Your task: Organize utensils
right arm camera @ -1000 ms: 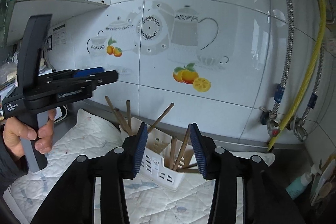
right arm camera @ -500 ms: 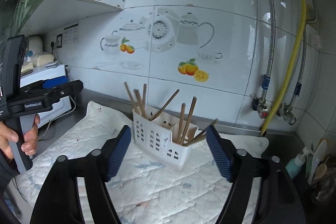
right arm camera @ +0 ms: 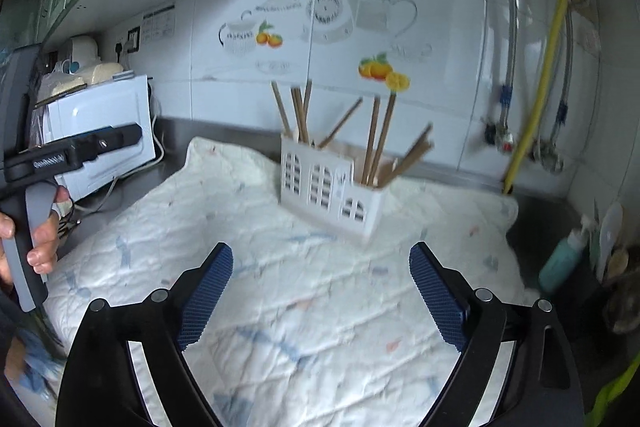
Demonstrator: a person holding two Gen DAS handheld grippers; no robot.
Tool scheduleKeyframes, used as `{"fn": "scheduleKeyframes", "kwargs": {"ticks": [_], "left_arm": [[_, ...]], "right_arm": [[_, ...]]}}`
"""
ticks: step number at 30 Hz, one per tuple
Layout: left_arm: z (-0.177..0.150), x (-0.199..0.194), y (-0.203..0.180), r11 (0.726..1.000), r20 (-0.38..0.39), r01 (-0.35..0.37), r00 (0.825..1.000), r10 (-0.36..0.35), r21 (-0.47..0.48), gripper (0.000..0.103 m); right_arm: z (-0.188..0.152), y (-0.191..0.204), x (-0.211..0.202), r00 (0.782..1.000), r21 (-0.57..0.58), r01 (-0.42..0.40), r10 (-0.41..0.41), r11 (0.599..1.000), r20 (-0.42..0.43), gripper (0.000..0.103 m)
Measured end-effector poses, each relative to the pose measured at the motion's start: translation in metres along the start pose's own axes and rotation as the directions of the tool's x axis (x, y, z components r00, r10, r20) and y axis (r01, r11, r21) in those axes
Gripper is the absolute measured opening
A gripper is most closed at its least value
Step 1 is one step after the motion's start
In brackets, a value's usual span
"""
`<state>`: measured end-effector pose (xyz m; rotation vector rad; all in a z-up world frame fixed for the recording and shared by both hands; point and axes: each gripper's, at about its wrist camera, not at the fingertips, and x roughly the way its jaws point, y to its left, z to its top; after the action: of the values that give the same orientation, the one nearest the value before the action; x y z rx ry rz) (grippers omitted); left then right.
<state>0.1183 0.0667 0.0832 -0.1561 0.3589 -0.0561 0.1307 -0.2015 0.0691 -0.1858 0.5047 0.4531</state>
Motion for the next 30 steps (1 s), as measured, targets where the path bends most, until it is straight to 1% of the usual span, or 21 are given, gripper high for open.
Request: {"fn": "scheduleKeyframes", "kwargs": {"ticks": [3,9,12,19,23,27,30], "left_arm": [[-0.010,-0.011,-0.003,1.000,0.028,-0.028,0.999,0.028,-0.002,0.098],[-0.026,-0.019,-0.008,0.999,0.042,-0.053,0.998,0.053,0.003,0.098],[-0.033,-0.018,-0.011,0.999,0.035,-0.045,0.998,0.045,0.006,0.098],[-0.045,-0.016,-0.017,0.998,0.028,-0.061,0.998,0.060,0.014,0.098],[-0.051,-0.012,-0.022,0.995,0.014,-0.087,0.996,0.087,0.046,0.098],[-0.056,-0.008,-0.028,0.994,-0.004,-0.086,0.996,0.087,0.072,0.098],[-0.059,-0.008,-0.031,0.993,-0.010,-0.081,0.997,0.082,0.081,0.098]], "right_arm": [[-0.010,-0.004,-0.001,1.000,0.028,0.000,0.000,1.000,-0.024,0.087],[-0.017,-0.006,-0.008,0.999,0.048,0.027,-0.025,0.998,-0.038,0.088],[-0.018,-0.003,-0.009,0.999,0.047,0.039,-0.037,0.998,-0.038,0.089],[-0.024,0.006,-0.006,0.998,0.043,0.036,-0.033,0.998,-0.058,0.089],[-0.026,0.007,-0.002,0.997,0.051,0.033,-0.029,0.998,-0.070,0.089],[-0.030,0.006,-0.002,0.997,0.072,0.027,-0.022,0.997,-0.070,0.089],[-0.032,0.004,-0.004,0.997,0.078,0.037,-0.032,0.996,-0.065,0.089]]}}
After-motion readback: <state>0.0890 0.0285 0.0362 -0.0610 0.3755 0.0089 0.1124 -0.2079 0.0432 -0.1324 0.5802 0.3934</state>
